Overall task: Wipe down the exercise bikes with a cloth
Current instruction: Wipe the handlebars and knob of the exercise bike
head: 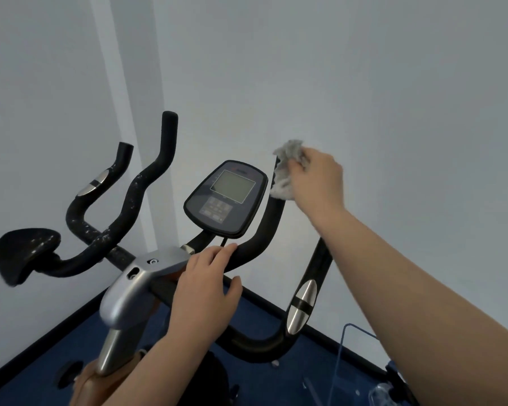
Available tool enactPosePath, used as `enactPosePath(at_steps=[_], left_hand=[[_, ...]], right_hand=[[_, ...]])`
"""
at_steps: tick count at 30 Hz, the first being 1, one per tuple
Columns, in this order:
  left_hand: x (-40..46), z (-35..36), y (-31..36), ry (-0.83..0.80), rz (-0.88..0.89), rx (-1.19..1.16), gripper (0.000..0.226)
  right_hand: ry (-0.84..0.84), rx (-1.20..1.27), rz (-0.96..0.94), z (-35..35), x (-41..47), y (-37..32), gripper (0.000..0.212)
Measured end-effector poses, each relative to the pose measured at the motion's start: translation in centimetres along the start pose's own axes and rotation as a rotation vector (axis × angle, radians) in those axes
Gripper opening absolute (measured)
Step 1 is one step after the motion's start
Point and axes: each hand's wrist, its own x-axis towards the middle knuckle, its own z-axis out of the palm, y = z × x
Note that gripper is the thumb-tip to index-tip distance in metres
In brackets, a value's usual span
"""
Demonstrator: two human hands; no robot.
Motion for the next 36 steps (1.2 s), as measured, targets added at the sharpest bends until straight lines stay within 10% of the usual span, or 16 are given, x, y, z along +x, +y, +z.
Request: enactPosePath(at_steps=[3,8,15,23,28,36], left_hand=[[-0.1,0.0,0.0,0.009,0.004,0.008,0.053],[0.1,0.0,0.0,-0.004,0.003,-0.001,0.051],[0.0,-1.2,-0.5,0.097,-0.278,-0.308,0.037],[-6.9,-3.4,-1.6,0.122,-0.214,0.08,0.038],[-9.1,-3.1,-2.4,0.207,-0.382,-0.084,0.035],[-9.5,-2.5,-2.3,0.319,-0.424,-0.092,0.028]], right_hand=[[-0.067,-0.038,0.124,2.5,-2.9,0.4,0.01],[-0.651,-0.58,0.078,1.1,-4.0,0.3,0.027],[-0.211,-0.433,-0.603,-0.3,-1.6,-0.8,0.04],[-0.392,-0.372,-0.328,3.2,-8.2,0.8,0.025],[-0.612,-0.23,-0.427,3.2,-9.6,-1.4,0.025],[-0.452,-0.158,-0.382,4.1,-14.2,-0.8,0.035]])
